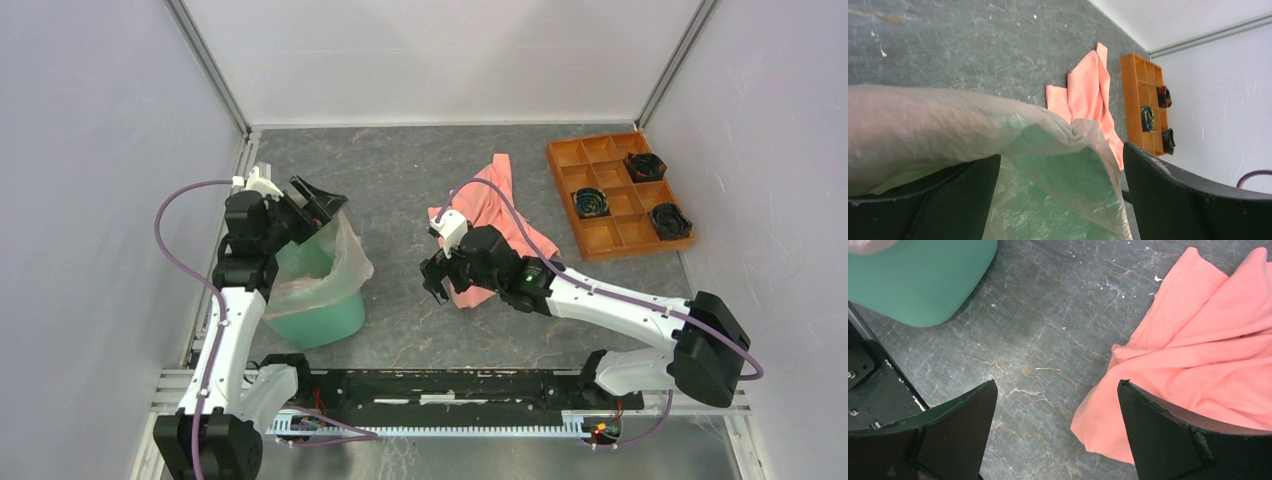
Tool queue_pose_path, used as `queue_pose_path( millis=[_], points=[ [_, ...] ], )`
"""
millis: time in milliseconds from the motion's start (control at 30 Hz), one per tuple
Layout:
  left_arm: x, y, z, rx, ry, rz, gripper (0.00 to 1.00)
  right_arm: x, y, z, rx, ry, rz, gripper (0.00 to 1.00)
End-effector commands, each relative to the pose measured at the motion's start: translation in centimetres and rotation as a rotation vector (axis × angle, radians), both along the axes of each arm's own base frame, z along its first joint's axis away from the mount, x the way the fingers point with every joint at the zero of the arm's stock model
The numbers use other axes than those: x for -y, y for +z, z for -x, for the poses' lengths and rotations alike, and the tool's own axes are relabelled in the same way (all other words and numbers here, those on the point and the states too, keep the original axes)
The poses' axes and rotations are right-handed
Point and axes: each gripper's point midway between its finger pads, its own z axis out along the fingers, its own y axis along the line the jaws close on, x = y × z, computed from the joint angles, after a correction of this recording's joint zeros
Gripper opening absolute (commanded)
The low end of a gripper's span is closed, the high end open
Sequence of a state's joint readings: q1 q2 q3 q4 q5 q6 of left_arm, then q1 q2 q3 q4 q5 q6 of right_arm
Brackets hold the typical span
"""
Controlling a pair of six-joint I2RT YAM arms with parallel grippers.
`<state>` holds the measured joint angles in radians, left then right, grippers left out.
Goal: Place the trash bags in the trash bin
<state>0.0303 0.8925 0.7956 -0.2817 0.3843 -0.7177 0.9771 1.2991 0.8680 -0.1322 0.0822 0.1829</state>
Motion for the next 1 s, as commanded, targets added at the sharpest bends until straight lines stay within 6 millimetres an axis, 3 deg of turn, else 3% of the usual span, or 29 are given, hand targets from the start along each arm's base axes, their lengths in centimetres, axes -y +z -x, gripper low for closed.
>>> queue_pose_path(
  millis=[0,267,500,700,967],
  points=[
    [-0.7,3.4,-3.1,0.164,0.055,0.014,0.97,-1.2,2.3,0.2,0.019,0.019,-0.115,0.98],
    [-0.1,5.8,-5.8,0.259,0.014,0.03,0.97,-4.2,1.4,1.2,0.003,0.108,-0.177,0.98],
    [0.2,7.1,-9.6,0.349,-0.01,0.04,0.97,-6.6,2.2,0.2,0.0,0.091,-0.218,0.98],
    [-0.4,8.1,-14.6,0.437,0.015,0.017,0.96,-4.5,2.7,-0.8,0.056,0.006,-0.184,0.98],
    [-0.5,9.4,-23.9,0.546,0.019,-0.026,0.94,-0.5,2.5,-1.3,0.102,-0.092,-0.124,0.98]
  ],
)
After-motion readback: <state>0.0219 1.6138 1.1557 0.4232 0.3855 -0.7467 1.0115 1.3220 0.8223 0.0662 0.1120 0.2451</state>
